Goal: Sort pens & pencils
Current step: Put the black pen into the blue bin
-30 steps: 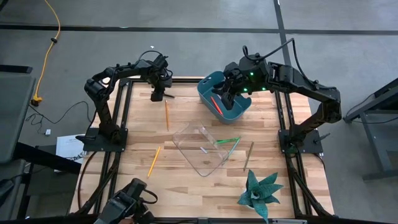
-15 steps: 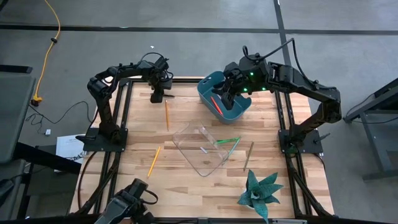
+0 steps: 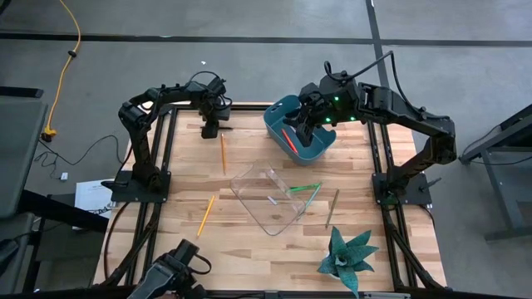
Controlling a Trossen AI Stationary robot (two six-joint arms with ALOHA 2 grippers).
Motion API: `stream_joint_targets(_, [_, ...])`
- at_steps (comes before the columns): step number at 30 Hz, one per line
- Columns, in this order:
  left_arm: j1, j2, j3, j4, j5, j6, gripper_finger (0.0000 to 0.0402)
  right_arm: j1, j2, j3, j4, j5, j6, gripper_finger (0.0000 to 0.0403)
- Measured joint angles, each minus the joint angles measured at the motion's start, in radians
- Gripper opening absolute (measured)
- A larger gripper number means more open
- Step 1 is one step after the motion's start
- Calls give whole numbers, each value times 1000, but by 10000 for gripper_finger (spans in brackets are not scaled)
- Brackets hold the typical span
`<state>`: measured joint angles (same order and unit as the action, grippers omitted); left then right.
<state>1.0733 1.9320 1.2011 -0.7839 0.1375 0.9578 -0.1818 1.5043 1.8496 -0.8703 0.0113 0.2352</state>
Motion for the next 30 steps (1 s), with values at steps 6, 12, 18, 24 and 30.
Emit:
stream_joint_targets(6, [0, 0, -1, 0, -7, -17, 44, 0, 0, 0, 0, 0, 0, 94])
stream_joint_targets(12, [0, 2, -2, -2, -11, -29, 44, 0, 0, 0, 0, 0, 0, 94])
stream_joint_targets(18, [0, -13, -5, -8, -5, -50, 44, 0, 0, 0, 0, 0, 0, 94])
stream_joint_targets(24, [0, -28, 24, -65, -3, -50, 44, 0, 0, 0, 1, 0, -8, 94])
stream_joint_targets(30, [0, -31, 101, -115, 38, -76, 44, 0, 0, 0, 1, 0, -27, 94])
